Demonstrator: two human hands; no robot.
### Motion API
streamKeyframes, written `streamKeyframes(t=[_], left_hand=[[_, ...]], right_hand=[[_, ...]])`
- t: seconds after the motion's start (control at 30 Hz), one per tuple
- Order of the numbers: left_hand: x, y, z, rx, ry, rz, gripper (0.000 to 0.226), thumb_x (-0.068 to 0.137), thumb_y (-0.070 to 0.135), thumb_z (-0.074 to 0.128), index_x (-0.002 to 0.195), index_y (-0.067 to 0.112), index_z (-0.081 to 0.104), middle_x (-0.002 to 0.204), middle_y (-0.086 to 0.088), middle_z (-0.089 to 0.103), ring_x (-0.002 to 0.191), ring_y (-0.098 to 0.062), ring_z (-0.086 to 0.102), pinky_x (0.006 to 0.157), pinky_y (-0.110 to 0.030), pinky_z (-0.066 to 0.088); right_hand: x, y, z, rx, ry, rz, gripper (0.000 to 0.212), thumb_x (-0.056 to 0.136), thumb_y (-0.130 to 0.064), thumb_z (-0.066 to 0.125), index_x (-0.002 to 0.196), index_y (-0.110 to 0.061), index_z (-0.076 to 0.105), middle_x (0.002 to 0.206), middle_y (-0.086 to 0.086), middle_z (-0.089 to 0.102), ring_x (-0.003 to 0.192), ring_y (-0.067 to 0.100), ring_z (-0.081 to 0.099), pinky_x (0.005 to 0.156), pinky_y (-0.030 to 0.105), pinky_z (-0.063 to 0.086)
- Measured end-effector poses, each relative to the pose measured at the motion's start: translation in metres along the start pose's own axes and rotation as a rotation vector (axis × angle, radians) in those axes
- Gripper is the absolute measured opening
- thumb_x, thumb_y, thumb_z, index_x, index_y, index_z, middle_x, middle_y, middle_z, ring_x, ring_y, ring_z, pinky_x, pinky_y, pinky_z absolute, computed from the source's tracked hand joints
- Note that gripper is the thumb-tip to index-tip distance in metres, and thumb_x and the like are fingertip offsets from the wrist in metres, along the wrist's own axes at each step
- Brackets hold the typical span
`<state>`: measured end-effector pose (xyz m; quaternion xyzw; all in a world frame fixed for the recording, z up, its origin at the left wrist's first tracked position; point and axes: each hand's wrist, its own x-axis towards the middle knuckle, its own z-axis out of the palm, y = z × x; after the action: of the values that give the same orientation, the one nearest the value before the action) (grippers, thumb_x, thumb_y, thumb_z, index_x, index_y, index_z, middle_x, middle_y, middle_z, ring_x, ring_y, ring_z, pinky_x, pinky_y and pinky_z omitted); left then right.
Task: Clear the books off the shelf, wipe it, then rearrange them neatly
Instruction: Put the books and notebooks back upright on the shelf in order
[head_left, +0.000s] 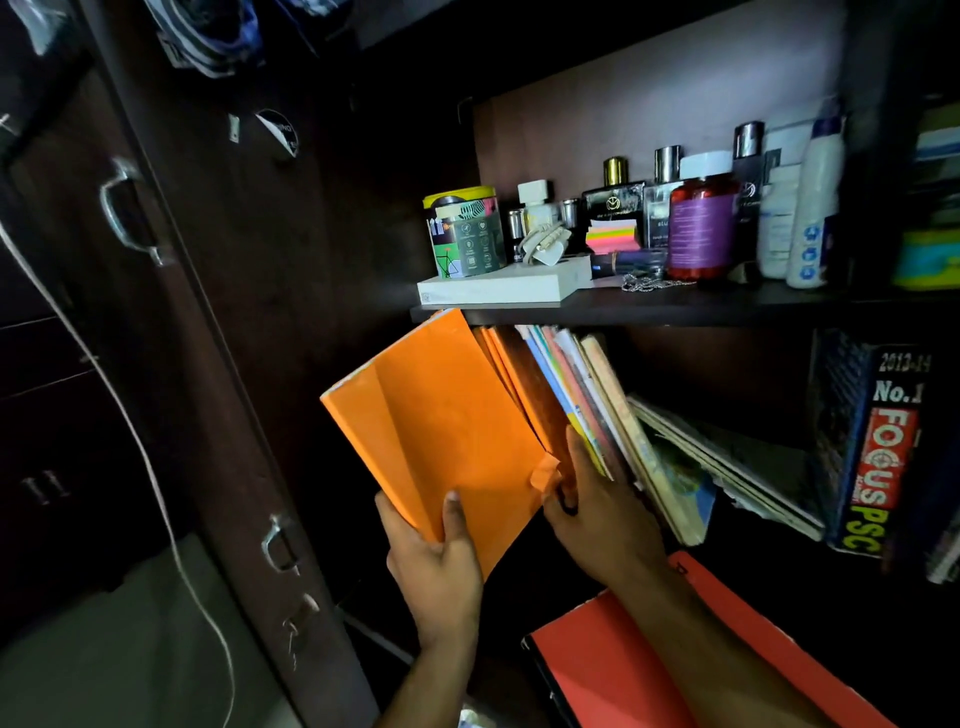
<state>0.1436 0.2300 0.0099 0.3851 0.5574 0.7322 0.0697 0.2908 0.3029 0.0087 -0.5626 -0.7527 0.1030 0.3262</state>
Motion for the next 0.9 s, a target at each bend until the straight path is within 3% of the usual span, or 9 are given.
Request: streamKeyframes(t=[0.13,0.23,0.3,0.4,0.47,0.53,0.77,0.9], left_hand=[[-0.003,0.007,-0.001,-0.005,-0.026,0.036,0.043,0.093,0.03,0.068,0.12,0.05,0.041,0.11,0.027,0.057,0.09,0.014,0.062,0.071,-0.005,0.047],[-0.01,0.014,-0.001,0.013,-0.101,0.047,0.048,0.091,0.033,0.067,0.116,0.063,0.041,0.105,0.03,0.059,0.091,0.016,0.061,0.072,-0.006,0.046],[-0.013,0.017,-0.001,0.036,-0.163,0.038,0.059,0.09,0.04,0.067,0.115,0.081,0.032,0.107,0.044,0.058,0.097,0.018,0.058,0.075,-0.006,0.045],[-0.008,0.011,-0.001,-0.039,-0.216,-0.017,0.051,0.089,0.056,0.068,0.129,0.064,0.037,0.113,0.053,0.053,0.103,0.02,0.057,0.082,-0.011,0.047],[-0.005,0.003,0.0,-0.11,-0.307,-0.101,0.048,0.085,0.062,0.067,0.128,0.049,0.051,0.116,0.037,0.065,0.105,0.007,0.065,0.086,-0.024,0.054],[-0.005,-0.001,0.002,-0.13,-0.399,-0.184,0.035,0.09,0.053,0.07,0.12,0.04,0.06,0.114,0.025,0.071,0.103,-0.003,0.07,0.083,-0.028,0.058],[-0.006,-0.001,0.002,0.01,-0.393,-0.089,0.021,0.094,0.039,0.06,0.113,0.045,0.056,0.1,0.041,0.067,0.093,0.012,0.066,0.077,-0.016,0.053],[-0.004,0.0,0.003,-0.052,-0.285,-0.228,0.022,0.098,0.027,0.064,0.108,0.046,0.058,0.106,0.027,0.066,0.096,0.001,0.065,0.085,-0.032,0.053]], right_hand=[[0.003,0.002,-0.003,0.086,0.03,0.063,0.08,0.098,-0.056,0.048,0.16,-0.04,-0.001,0.131,0.003,0.065,0.117,0.026,0.063,0.092,0.041,0.05],[0.005,0.002,-0.007,0.146,0.055,0.072,0.074,0.099,-0.054,0.05,0.16,-0.036,0.013,0.148,0.0,0.053,0.132,0.022,0.053,0.102,0.041,0.047],[0.006,0.001,-0.009,0.154,0.072,0.065,0.072,0.099,-0.051,0.052,0.16,-0.033,0.018,0.156,-0.003,0.043,0.139,0.019,0.046,0.107,0.041,0.044],[0.007,0.0,-0.011,0.137,0.096,0.072,0.069,0.099,-0.044,0.056,0.159,-0.03,0.023,0.156,-0.003,0.041,0.138,0.017,0.045,0.106,0.041,0.046],[0.007,0.0,-0.011,0.127,0.096,0.077,0.069,0.098,-0.038,0.057,0.158,-0.028,0.024,0.155,-0.001,0.041,0.136,0.018,0.046,0.105,0.039,0.046],[0.008,0.0,-0.01,0.117,0.097,0.083,0.07,0.096,-0.033,0.059,0.157,-0.025,0.025,0.153,0.0,0.041,0.135,0.019,0.046,0.105,0.038,0.045],[0.008,-0.001,-0.008,0.067,0.111,0.058,0.075,0.097,-0.038,0.055,0.159,-0.022,0.015,0.154,0.003,0.036,0.14,0.02,0.037,0.114,0.044,0.037],[0.005,0.0,-0.009,0.064,0.064,0.039,0.083,0.099,-0.043,0.052,0.161,-0.022,0.002,0.165,0.003,0.019,0.151,0.022,0.022,0.121,0.046,0.023]])
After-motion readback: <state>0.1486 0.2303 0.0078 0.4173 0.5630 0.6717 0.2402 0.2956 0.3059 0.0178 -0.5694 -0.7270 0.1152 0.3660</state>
